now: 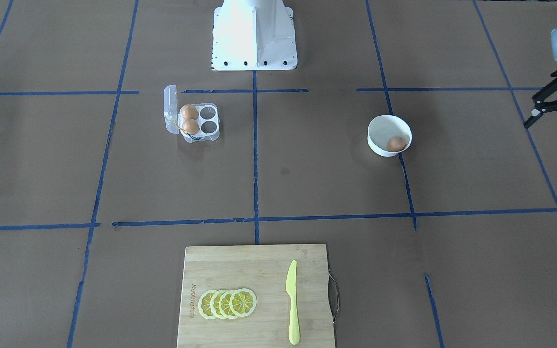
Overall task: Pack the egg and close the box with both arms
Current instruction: 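Move the left gripper over the white bowl toward the brown egg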
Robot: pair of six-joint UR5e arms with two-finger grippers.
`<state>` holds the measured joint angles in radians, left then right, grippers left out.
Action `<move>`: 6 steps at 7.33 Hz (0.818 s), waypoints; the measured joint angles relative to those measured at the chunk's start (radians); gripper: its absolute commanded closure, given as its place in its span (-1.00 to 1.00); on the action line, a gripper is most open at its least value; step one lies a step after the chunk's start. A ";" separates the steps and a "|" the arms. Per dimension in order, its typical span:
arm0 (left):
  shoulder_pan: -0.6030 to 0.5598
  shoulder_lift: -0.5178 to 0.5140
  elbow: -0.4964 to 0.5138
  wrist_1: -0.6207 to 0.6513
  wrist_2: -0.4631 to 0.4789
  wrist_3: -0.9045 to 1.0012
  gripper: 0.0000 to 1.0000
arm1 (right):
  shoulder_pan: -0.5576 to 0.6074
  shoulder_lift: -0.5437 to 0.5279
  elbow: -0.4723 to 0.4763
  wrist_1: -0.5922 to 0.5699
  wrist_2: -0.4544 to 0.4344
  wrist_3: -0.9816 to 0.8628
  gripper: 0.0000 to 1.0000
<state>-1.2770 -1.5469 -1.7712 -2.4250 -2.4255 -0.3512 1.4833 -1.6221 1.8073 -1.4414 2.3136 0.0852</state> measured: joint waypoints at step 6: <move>0.510 0.079 -0.173 0.003 0.458 -0.430 -0.29 | 0.000 -0.004 0.002 0.001 0.001 -0.001 -1.00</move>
<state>-0.7671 -1.4674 -1.9444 -2.4224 -1.9674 -0.7816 1.4834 -1.6263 1.8098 -1.4406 2.3148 0.0839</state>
